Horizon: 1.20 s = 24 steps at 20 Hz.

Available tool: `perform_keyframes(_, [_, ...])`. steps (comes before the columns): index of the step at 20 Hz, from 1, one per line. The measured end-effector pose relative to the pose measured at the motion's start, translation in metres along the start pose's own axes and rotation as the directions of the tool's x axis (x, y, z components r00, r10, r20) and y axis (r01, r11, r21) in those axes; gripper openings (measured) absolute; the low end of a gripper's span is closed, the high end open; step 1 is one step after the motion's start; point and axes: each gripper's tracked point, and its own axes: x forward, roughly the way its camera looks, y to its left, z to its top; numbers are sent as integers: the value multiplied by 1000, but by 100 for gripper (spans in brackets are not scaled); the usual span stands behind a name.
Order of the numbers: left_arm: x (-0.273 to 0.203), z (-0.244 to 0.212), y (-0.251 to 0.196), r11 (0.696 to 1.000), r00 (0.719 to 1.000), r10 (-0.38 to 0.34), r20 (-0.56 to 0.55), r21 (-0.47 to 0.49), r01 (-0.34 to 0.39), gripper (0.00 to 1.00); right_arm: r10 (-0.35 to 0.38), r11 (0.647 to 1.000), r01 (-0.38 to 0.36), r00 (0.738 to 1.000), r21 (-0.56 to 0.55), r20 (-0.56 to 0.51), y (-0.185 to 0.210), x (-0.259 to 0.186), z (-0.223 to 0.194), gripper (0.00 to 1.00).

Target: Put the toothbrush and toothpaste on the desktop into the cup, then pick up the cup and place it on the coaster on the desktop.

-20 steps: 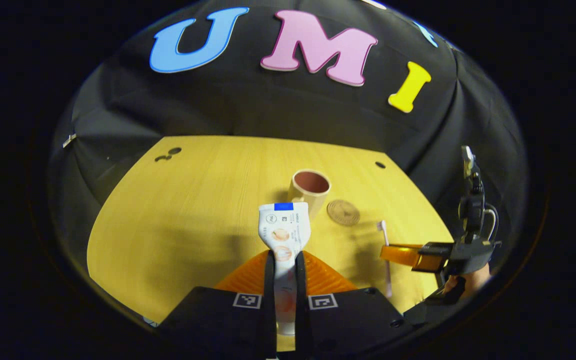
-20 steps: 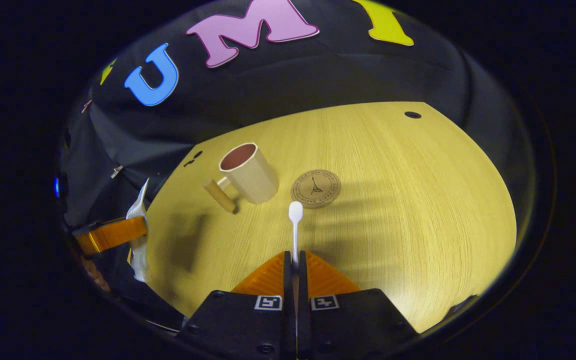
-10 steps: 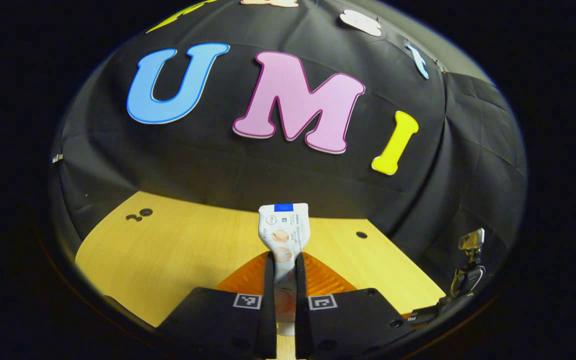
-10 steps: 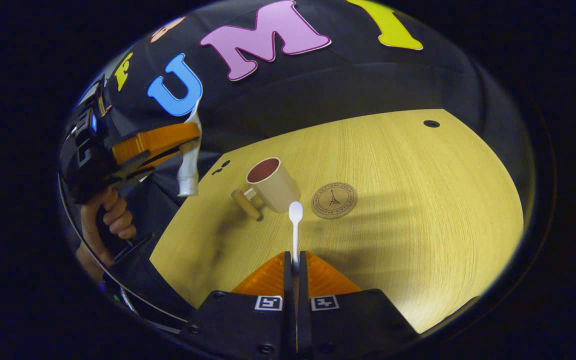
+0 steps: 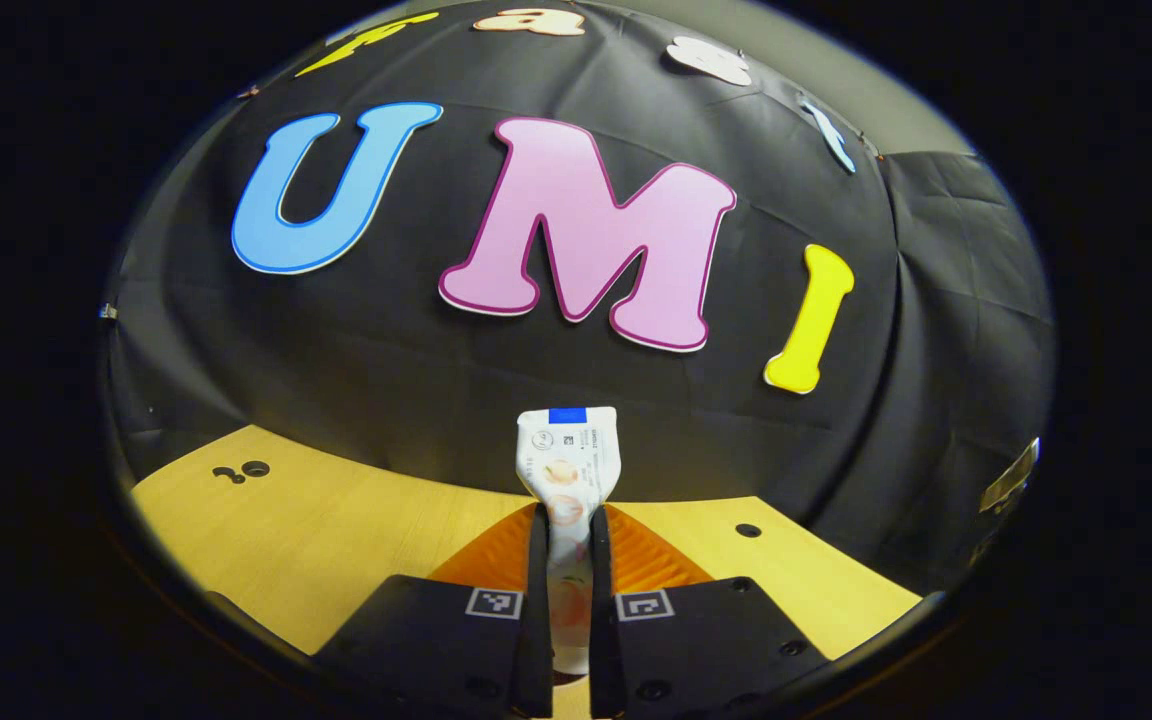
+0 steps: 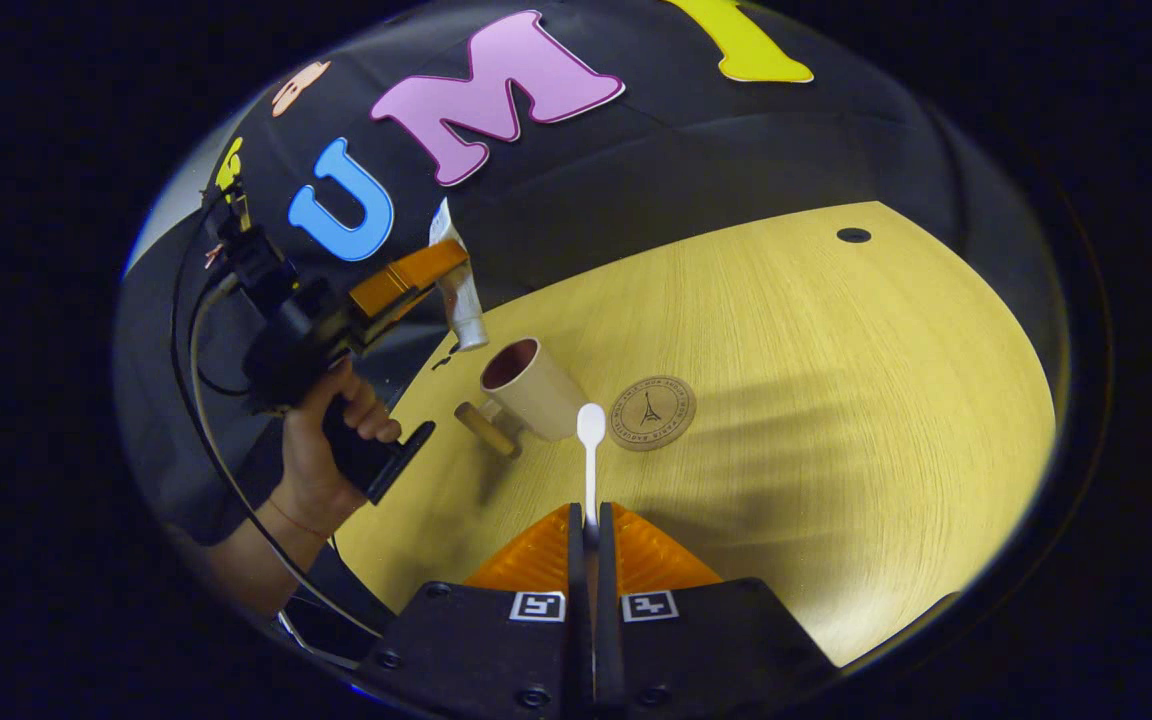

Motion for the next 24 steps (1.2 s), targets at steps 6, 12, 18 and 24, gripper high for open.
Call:
perform_keyframes(6, [6,-47,10,998,998,54,-21,14,-53,19,-25,1000,26,1000,-11,11,-17,4,4,6])
perform_keyframes(12, [5,-76,22,996,992,92,-82,15,-91,21,-17,1000,17,999,15,29,-12,5,16,6])
perform_keyframes(18, [-10,-97,21,997,983,78,-167,-13,-81,22,-36,999,36,998,-13,43,-5,-1,15,6])
perform_keyframes(24, [-28,-93,14,998,978,51,-202,43,-43,61,-34,999,29,990,36,138,19,-7,36,6])
